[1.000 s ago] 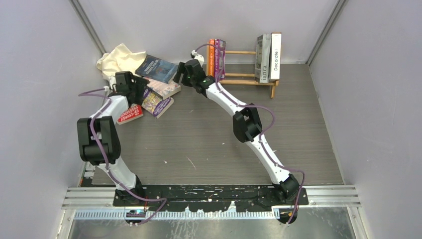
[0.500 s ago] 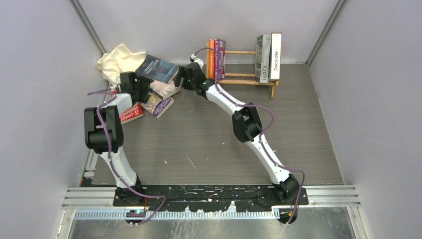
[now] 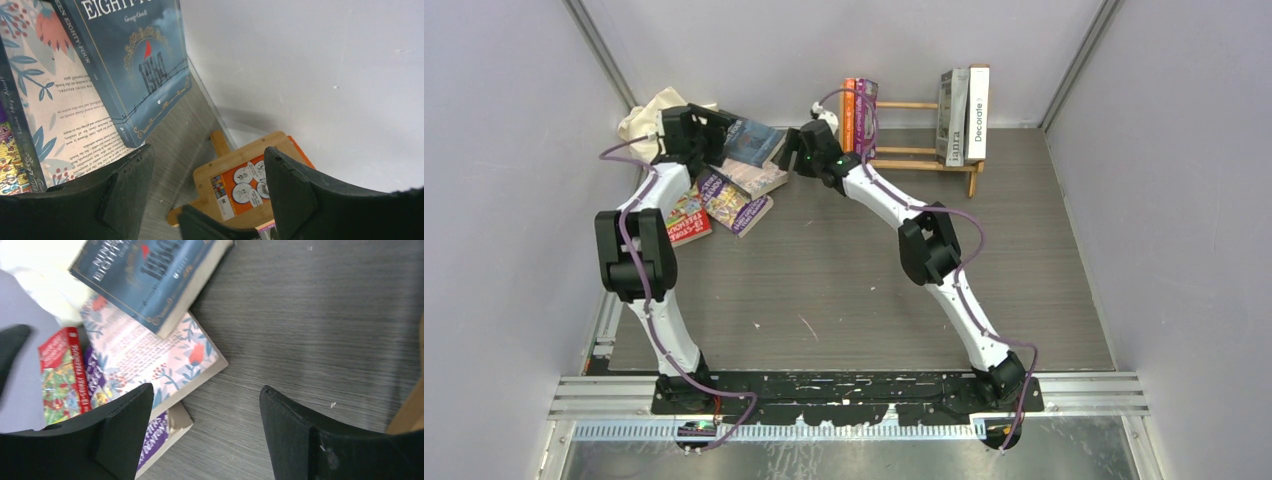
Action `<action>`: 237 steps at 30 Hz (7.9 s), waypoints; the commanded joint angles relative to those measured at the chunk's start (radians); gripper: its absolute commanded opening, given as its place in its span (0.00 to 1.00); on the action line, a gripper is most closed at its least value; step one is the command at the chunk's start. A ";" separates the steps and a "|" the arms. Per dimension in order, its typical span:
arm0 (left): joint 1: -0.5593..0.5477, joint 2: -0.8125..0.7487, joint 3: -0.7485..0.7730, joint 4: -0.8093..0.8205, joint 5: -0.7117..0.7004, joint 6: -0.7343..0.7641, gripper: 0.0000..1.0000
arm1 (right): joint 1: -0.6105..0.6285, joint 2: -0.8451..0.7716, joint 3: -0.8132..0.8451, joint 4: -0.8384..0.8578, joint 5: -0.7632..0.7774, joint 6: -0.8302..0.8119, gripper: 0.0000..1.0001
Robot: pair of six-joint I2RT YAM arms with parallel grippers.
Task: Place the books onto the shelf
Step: Pick up the book from the center of the board, then place the book on the shelf.
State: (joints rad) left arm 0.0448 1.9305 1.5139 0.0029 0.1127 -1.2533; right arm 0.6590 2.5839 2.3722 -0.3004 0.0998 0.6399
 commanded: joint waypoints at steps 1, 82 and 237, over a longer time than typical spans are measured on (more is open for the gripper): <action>-0.021 0.054 0.050 -0.021 0.038 -0.009 0.79 | -0.006 -0.149 0.005 0.029 0.030 -0.037 0.83; -0.132 0.363 0.161 -0.290 -0.423 -0.137 0.84 | -0.057 -0.289 -0.145 -0.068 0.007 -0.099 0.92; -0.707 -0.377 0.103 0.451 -0.358 0.796 0.00 | -0.345 -1.030 -0.448 -0.235 0.083 0.193 1.00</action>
State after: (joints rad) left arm -0.6548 1.7092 1.6321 0.2329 -0.2710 -0.4961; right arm 0.3161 1.4803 1.6558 -0.4141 0.2142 0.7292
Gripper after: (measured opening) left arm 0.210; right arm 0.996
